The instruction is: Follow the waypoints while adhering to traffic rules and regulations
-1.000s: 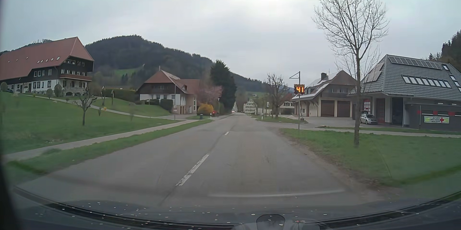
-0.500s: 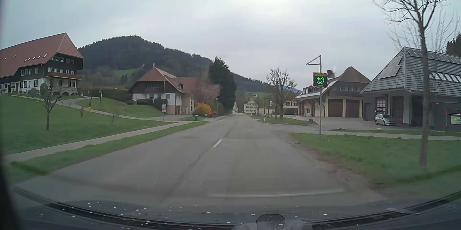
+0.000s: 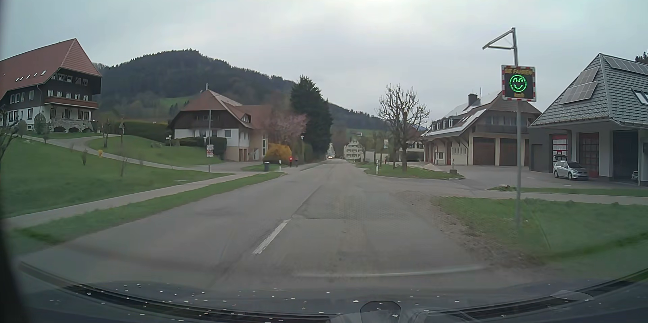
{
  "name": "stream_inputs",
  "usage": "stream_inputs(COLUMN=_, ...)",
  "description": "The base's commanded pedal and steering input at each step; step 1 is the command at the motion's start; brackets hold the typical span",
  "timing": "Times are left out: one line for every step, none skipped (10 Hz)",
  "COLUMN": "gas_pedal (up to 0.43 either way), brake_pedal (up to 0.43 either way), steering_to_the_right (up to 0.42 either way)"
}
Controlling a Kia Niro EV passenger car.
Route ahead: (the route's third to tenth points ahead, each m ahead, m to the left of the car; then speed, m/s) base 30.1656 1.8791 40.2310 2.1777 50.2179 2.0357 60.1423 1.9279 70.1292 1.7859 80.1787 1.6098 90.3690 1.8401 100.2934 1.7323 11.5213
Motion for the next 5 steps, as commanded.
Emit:
stream_inputs(gas_pedal=0.028, brake_pedal=0.0, steering_to_the_right=-0.002)
stream_inputs(gas_pedal=0.028, brake_pedal=0.0, steering_to_the_right=-0.002)
stream_inputs(gas_pedal=0.028, brake_pedal=0.0, steering_to_the_right=-0.002)
stream_inputs(gas_pedal=0.028, brake_pedal=0.0, steering_to_the_right=-0.002)
stream_inputs(gas_pedal=0.028, brake_pedal=0.0, steering_to_the_right=-0.002)
